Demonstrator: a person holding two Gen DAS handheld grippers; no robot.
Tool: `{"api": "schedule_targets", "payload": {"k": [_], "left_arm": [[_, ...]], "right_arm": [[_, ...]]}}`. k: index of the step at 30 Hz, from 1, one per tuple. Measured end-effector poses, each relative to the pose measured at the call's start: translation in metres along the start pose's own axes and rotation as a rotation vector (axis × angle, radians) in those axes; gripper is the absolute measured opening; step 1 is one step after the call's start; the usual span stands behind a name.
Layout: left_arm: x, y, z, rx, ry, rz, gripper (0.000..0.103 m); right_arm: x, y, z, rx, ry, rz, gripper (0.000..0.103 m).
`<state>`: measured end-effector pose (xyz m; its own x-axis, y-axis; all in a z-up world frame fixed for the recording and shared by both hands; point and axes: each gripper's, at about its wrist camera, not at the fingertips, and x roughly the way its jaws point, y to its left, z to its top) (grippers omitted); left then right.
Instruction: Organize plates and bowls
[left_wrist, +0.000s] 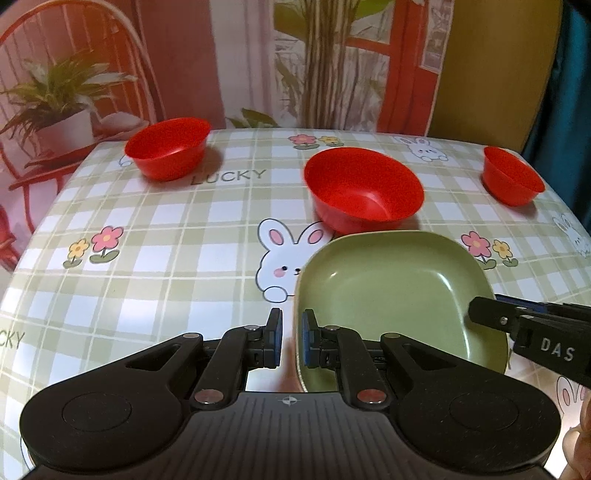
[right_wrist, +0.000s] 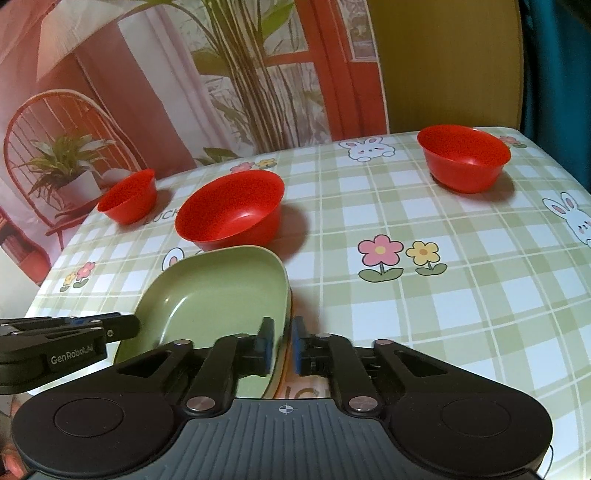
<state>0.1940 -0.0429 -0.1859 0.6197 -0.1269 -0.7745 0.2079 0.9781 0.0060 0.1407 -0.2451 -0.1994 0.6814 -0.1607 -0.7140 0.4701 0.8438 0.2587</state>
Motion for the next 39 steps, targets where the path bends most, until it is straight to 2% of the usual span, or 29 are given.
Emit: {"api": "schedule_targets", "payload": {"k": [10, 21, 26, 32, 35, 39], "left_arm": [[-0.001, 0.009, -0.006, -0.087, -0.022, -0.028, 0.012], [0.001, 0.013, -0.006, -0.094, -0.021, -0.028, 0.017], [-0.014, 0.009, 0.003, -0.065, -0.065, -0.026, 0.017], [-0.042, -0.012, 0.028, -0.010, -0.160, -0.049, 0.017], [-0.055, -0.033, 0.045, 0.028, -0.217, -0.076, 0.017], [-0.068, -0.067, 0.065, 0.084, -0.313, -0.108, 0.018]], "right_arm": [[0.002, -0.010, -0.003, 0.032, -0.004, -0.002, 0.023], [0.014, -0.009, -0.008, 0.028, 0.021, -0.006, 0.023], [0.010, -0.009, -0.005, 0.027, 0.020, -0.001, 0.023], [-0.021, -0.019, 0.014, 0.031, -0.089, 0.035, 0.023], [-0.038, -0.029, 0.024, -0.005, -0.167, 0.006, 0.023], [-0.063, -0.053, 0.038, -0.058, -0.285, -0.076, 0.023]]}}
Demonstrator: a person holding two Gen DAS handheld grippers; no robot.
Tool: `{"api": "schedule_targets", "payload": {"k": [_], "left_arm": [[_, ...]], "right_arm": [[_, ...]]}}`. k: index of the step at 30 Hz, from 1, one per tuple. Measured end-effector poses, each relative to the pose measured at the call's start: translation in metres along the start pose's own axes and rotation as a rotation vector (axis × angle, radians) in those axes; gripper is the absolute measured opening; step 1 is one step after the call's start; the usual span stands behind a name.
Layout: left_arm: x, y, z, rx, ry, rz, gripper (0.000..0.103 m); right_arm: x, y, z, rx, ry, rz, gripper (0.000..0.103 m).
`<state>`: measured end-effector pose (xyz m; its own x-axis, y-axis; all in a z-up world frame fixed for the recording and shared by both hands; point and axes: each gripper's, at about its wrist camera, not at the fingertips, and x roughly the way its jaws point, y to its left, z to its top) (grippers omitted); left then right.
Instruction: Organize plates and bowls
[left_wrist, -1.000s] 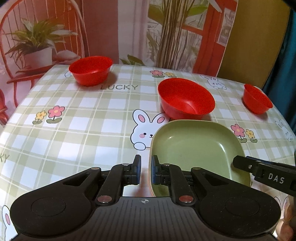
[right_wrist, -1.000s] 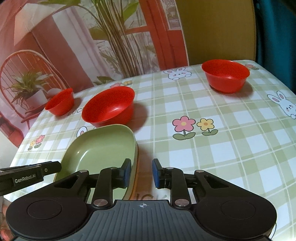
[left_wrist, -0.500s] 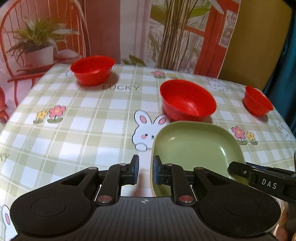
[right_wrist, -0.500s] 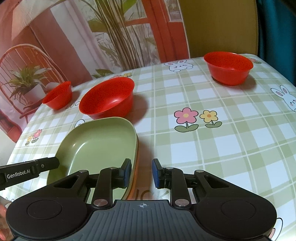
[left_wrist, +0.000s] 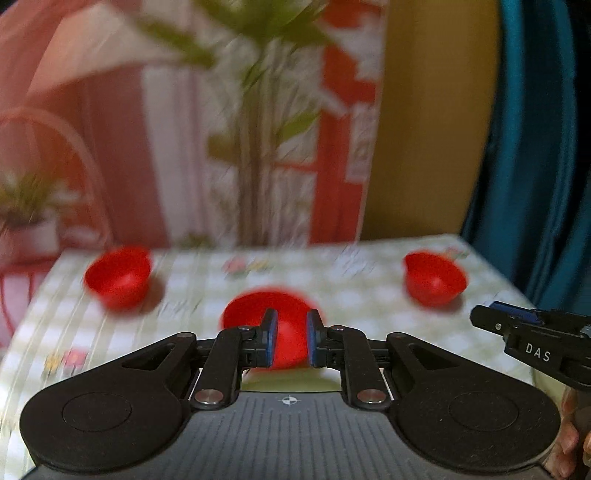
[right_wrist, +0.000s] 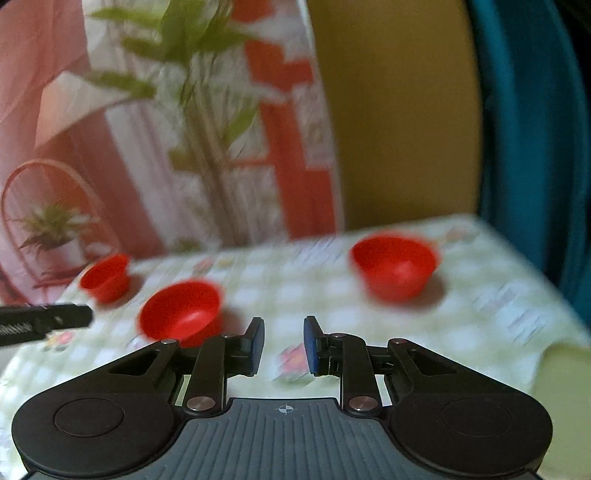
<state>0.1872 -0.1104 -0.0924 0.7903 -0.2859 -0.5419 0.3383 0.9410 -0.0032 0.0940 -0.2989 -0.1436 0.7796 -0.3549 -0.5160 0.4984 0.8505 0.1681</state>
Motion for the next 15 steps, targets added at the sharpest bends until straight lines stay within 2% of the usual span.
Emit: {"api": "schedule_targets", "payload": {"k": [4, 6, 8, 15], "left_arm": [[0.001, -0.038, 0.019, 0.030, -0.075, -0.029, 0.020], [0.004, -0.055, 0.024, 0.042, -0.090, -0.050, 0.030], [0.007, -0.075, 0.025, 0.056, -0.101, -0.083, 0.033], [0.036, -0.144, 0.011, 0.112, -0.025, -0.219, 0.036]], "right_arm": [[-0.018, -0.039, 0.015, -0.013, -0.095, -0.083, 0.023], [-0.029, -0.063, 0.017, 0.008, -0.128, -0.115, 0.023], [-0.041, -0.089, 0.018, 0.040, -0.150, -0.152, 0.023], [-0.069, -0.176, 0.003, 0.137, -0.158, -0.305, 0.023]]}}
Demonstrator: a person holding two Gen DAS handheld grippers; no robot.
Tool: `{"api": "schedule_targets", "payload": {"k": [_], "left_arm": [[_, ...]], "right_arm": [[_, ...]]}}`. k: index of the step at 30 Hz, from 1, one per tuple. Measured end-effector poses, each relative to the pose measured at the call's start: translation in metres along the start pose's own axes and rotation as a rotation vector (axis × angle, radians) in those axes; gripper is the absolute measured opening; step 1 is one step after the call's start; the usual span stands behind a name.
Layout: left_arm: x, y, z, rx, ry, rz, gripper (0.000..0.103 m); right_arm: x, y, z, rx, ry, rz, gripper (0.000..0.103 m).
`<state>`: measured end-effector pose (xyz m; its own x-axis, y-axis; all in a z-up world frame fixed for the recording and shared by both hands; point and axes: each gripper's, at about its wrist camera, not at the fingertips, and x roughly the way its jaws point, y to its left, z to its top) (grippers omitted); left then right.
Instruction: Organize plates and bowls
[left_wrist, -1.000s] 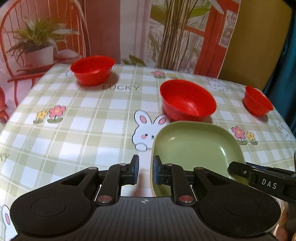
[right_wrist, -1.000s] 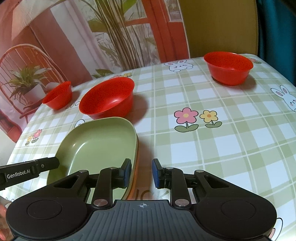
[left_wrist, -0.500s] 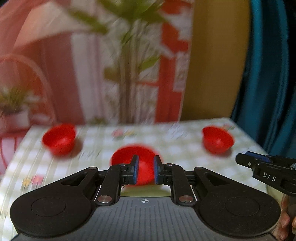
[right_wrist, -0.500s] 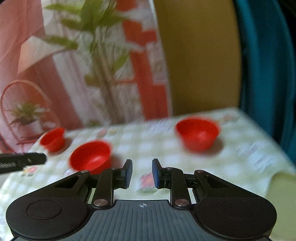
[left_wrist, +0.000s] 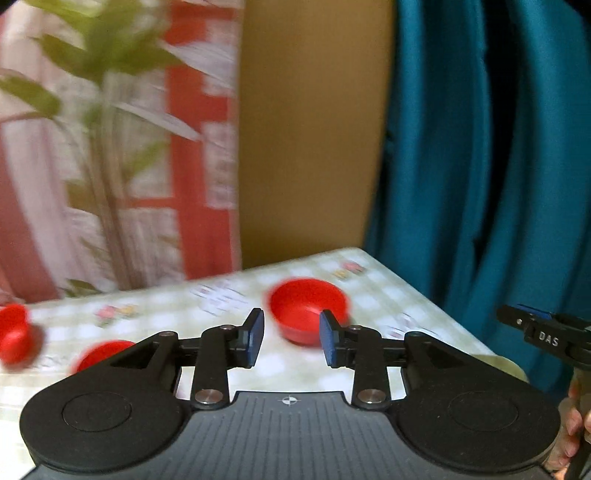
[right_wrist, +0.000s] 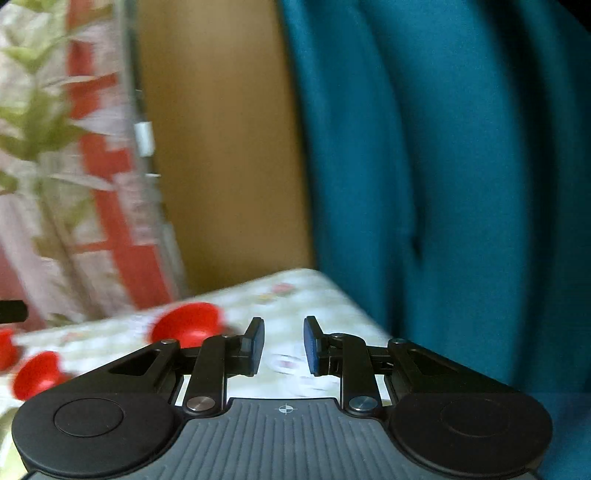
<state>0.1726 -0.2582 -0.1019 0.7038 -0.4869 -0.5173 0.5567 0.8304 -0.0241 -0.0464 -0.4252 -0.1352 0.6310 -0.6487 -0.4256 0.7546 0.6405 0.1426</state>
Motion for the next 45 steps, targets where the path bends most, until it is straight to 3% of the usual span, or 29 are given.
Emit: {"api": "schedule_targets", "payload": {"k": [5, 10, 15, 26, 32, 34, 36, 37, 45], "left_arm": [[0.032, -0.046, -0.018, 0.055, 0.059, -0.095, 0.047], [0.059, -0.087, -0.043, 0.099, 0.127, -0.187, 0.047], [0.084, -0.103, -0.063, 0.074, 0.199, -0.223, 0.047], [0.108, -0.119, -0.082, 0.104, 0.279, -0.269, 0.047], [0.110, -0.118, -0.088, 0.092, 0.313, -0.282, 0.047], [0.110, -0.118, -0.090, 0.090, 0.323, -0.284, 0.036], [0.111, -0.119, -0.091, 0.087, 0.313, -0.309, 0.016], [0.110, -0.119, -0.091, 0.090, 0.310, -0.313, 0.013], [0.093, -0.102, -0.083, 0.090, 0.296, -0.258, 0.013]], "right_arm": [[0.001, -0.050, -0.019, 0.056, 0.036, -0.097, 0.023], [0.006, -0.081, -0.040, 0.073, 0.087, -0.180, 0.023], [0.012, -0.100, -0.059, 0.099, 0.123, -0.249, 0.023], [0.026, -0.111, -0.087, 0.136, 0.212, -0.235, 0.022], [0.028, -0.109, -0.098, 0.184, 0.252, -0.220, 0.014], [0.027, -0.107, -0.102, 0.181, 0.253, -0.218, 0.011], [0.024, -0.104, -0.103, 0.176, 0.253, -0.216, 0.008], [0.020, -0.102, -0.100, 0.177, 0.251, -0.211, 0.006], [0.017, -0.086, -0.090, 0.181, 0.250, -0.174, 0.005]]}}
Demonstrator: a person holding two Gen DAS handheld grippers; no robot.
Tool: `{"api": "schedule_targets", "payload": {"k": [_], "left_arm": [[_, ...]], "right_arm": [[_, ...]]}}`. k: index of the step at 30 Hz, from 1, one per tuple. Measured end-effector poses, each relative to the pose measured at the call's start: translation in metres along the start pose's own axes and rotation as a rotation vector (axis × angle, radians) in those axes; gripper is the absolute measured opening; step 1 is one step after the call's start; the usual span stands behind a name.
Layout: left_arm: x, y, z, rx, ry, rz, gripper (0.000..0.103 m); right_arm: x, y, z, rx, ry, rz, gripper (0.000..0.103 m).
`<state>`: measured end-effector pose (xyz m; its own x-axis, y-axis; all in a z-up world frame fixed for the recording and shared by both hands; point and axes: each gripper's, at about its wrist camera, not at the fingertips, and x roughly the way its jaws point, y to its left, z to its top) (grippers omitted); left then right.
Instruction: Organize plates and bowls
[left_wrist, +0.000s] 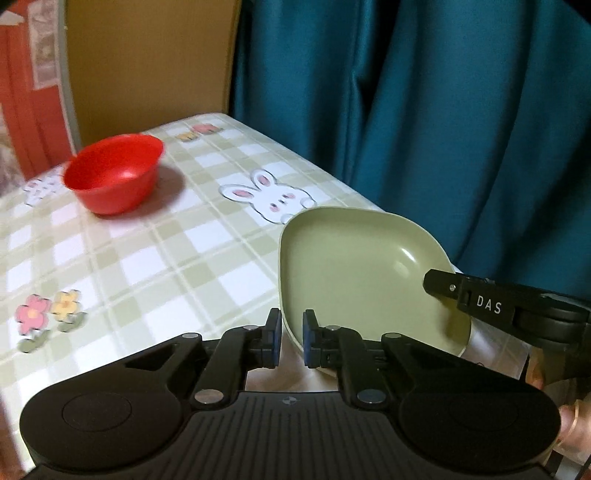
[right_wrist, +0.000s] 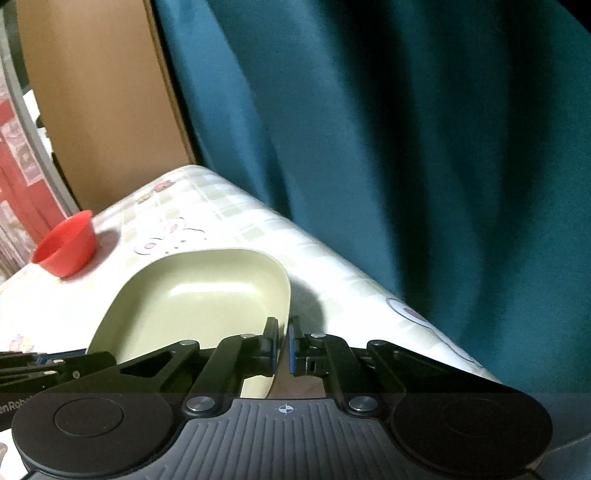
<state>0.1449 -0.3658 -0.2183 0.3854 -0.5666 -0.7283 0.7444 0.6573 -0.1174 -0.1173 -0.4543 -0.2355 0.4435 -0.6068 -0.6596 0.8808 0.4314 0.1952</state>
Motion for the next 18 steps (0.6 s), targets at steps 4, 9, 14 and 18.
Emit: {"api": "schedule_targets", "payload": {"k": [4, 9, 14, 18], "left_arm": [[-0.024, 0.015, 0.006, -0.005, -0.026, 0.049, 0.013], [-0.063, 0.045, 0.012, -0.054, -0.061, 0.115, 0.013], [-0.108, 0.078, 0.014, -0.075, -0.106, 0.197, 0.014], [-0.150, 0.107, 0.014, -0.127, -0.142, 0.258, 0.014]], "right_arm": [[-0.003, 0.022, 0.009, -0.026, -0.013, 0.046, 0.005], [-0.007, 0.058, 0.021, -0.050, -0.030, 0.129, 0.005], [-0.021, 0.110, 0.032, -0.107, -0.055, 0.231, 0.005], [-0.035, 0.158, 0.039, -0.165, -0.082, 0.303, 0.005]]}}
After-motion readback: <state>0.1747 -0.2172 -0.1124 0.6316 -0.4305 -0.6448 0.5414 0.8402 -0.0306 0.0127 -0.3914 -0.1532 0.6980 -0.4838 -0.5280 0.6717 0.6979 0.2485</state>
